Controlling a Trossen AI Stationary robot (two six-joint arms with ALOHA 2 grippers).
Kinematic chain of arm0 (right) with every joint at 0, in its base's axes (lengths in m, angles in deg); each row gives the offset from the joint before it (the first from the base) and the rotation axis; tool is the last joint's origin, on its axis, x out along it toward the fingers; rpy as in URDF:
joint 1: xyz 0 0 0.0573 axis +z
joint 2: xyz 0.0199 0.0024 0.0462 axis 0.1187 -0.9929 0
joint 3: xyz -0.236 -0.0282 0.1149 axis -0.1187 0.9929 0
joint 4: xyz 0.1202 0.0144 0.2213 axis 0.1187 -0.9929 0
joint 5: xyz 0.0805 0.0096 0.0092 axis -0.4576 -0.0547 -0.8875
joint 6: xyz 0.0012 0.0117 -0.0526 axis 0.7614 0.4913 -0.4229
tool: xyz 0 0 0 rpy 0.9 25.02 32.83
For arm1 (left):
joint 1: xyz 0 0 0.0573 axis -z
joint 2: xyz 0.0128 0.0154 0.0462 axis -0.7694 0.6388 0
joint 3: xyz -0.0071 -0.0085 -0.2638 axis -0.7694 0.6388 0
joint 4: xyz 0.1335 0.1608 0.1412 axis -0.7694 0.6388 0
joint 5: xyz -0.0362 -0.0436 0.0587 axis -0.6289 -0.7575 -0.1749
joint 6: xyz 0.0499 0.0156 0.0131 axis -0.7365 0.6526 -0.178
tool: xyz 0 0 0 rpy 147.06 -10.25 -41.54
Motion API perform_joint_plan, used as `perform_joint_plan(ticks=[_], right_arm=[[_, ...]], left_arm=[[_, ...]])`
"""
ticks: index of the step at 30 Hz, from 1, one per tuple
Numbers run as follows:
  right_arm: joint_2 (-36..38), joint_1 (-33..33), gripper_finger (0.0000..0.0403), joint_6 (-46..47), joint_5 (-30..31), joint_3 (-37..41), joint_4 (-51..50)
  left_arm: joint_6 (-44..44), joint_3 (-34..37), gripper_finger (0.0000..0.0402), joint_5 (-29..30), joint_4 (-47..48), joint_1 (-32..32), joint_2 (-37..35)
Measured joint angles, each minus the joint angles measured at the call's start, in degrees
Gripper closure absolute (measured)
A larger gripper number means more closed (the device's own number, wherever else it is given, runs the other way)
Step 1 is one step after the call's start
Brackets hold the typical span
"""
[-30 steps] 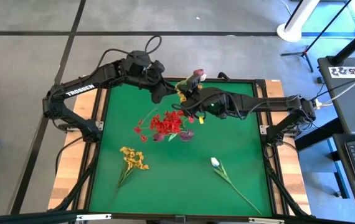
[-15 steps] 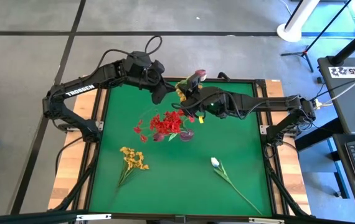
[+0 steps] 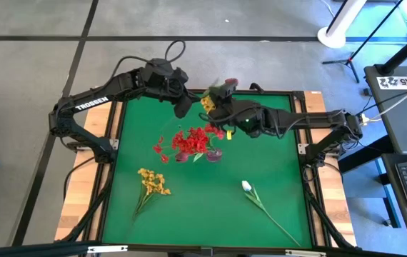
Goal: Sort flowers into vase by color
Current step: Put the red flower into the pink vase
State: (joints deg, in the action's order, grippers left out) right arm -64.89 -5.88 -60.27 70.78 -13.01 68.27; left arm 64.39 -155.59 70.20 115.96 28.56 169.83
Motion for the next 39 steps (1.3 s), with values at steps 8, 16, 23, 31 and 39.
perform_joint_plan(ticks=[8, 16, 23, 31, 39], right_arm=[[3.79, 4.38, 0.0211, 0.48, 0.6, -0.04, 2.33], [15.0, 1.97, 0.02, 28.84, -19.37, -0.07, -6.39], [20.11, -9.0, 0.0204, 51.64, -50.42, 5.87, -4.25], [19.95, -15.97, 0.0205, 63.66, -63.74, 17.63, 20.01], [19.58, -16.3, 0.0205, 71.07, -64.57, 21.75, 34.73]], left_arm=[[-1.76, 0.03, 0.0401, 4.99, -0.37, -0.2, -0.04], [-4.46, 0.03, 0.0401, 7.63, -1.9, -2.03, -3.86], [-9.06, 0.03, 0.0401, 7.06, -16.02, 1.73, -6.32], [-13.17, 0.03, 0.0401, 5.48, -25.03, 8.04, -3.76], [-13.29, 0.01, 0.0401, 6.91, -28.22, 10.43, -1.55]])
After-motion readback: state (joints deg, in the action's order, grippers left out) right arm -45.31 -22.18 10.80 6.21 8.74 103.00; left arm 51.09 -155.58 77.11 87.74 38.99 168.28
